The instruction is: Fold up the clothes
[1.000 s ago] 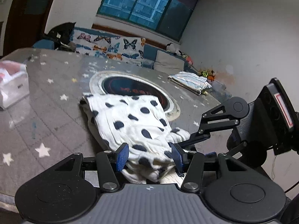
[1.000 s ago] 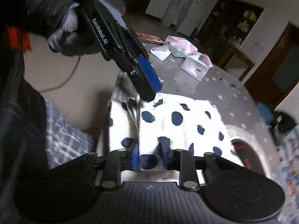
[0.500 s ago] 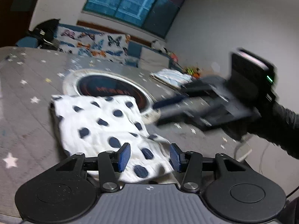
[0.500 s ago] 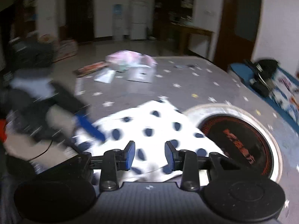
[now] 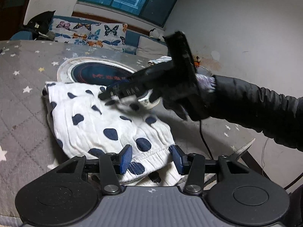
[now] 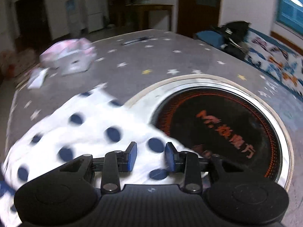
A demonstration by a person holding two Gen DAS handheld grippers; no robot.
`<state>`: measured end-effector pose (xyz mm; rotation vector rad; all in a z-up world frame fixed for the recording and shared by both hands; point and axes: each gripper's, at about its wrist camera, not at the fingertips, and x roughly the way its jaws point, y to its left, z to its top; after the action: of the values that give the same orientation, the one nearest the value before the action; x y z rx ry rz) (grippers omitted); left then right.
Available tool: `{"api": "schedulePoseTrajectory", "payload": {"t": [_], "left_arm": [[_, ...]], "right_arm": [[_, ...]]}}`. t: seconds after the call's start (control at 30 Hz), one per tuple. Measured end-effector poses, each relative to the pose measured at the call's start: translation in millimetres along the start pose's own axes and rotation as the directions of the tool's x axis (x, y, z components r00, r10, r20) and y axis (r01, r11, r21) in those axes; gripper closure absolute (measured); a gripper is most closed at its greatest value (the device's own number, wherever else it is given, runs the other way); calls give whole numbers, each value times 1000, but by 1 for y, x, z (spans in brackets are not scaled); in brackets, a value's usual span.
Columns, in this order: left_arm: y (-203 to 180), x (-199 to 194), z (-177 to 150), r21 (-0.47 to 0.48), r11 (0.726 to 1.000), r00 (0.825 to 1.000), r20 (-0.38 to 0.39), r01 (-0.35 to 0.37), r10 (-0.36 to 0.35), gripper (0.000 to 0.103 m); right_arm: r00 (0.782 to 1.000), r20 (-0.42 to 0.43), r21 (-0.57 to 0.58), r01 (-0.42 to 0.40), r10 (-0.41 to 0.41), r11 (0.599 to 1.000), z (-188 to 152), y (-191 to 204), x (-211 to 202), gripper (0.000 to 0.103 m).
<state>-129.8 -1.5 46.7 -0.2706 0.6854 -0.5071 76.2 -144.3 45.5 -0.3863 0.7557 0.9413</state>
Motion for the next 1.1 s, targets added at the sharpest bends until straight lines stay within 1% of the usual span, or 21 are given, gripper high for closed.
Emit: {"api": "schedulePoseTrajectory", "payload": {"t": [0.07,0.1,0.13,0.3,0.47,0.57,0.6,0.67,0.77,0.9,0.97,1.03,1.1], "left_arm": [[0,0,0,-4,1000,1000,5,1,-1,54],[0,-1,0,-5,1000,1000,8,2,-2,54],[-1,-2,0,-5,1000,1000,12,2,-2,54],[-5,-3,4,8,1000,999,26,19,-19,54],[-5,4,3,7,999,999,13,35,-35,54],[-4,4,2,6,999,999,12,45,-45,53],[-4,3,2,6,999,999,12,47,-47,53],[-4,0,2,8,999,999,15,50,-50,53],[-7,-6,4,20,998,998,38,51,-52,53],[-14,-16,4,39,997,996,65,59,-62,53],[-18,-17,3,58,996,996,61,63,-67,52],[-20,-15,3,71,996,997,55,51,-55,52],[-19,-15,5,62,998,998,60,32,-36,52]], "right_arm": [[999,9,-2,32,-32,999,5,-4,2,71],[999,18,-10,39,-39,999,8,-3,0,71],[999,28,-13,30,-30,999,10,-2,-3,70],[996,6,-113,-82,83,990,20,29,2,70],[982,-26,-208,-191,190,959,29,59,8,71],[985,-42,-224,-170,165,960,33,62,30,70],[987,-35,-211,-163,159,964,38,60,34,70],[988,-31,-172,-154,151,973,45,55,36,70],[993,-7,-163,-114,115,980,51,46,28,70],[995,9,-152,-93,95,984,43,35,0,70],[996,10,-155,-81,84,985,36,31,-15,70],[997,20,-149,-72,75,986,25,27,-34,69],[996,38,-143,-69,75,987,12,25,-58,69]]}}
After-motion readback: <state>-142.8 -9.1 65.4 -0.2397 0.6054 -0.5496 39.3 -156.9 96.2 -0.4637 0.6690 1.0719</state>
